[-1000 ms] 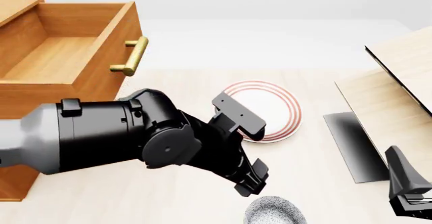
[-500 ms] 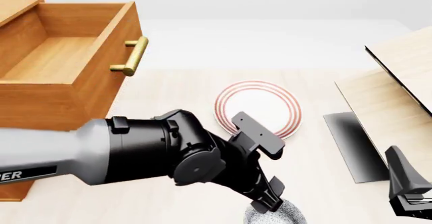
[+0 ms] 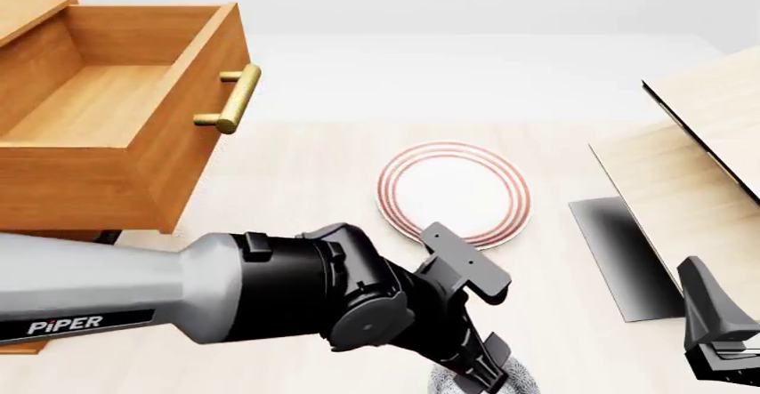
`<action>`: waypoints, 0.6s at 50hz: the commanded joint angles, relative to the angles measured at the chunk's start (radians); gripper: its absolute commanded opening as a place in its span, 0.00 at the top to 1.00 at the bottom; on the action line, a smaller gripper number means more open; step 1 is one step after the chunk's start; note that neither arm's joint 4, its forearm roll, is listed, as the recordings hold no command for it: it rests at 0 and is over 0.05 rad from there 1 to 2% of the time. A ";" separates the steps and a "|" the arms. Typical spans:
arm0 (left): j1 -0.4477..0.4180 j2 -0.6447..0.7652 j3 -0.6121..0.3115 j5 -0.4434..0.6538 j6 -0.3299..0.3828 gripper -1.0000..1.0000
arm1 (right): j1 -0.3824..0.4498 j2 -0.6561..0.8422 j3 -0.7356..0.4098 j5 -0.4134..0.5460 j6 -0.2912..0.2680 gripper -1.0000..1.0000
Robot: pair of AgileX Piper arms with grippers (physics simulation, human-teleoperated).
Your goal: Open the top drawer of the cabinet and put the bowl in it.
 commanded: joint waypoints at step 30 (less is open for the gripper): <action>0.011 0.026 0.077 -0.090 -0.038 0.00 | -0.001 -0.001 0.001 0.000 0.000 0.00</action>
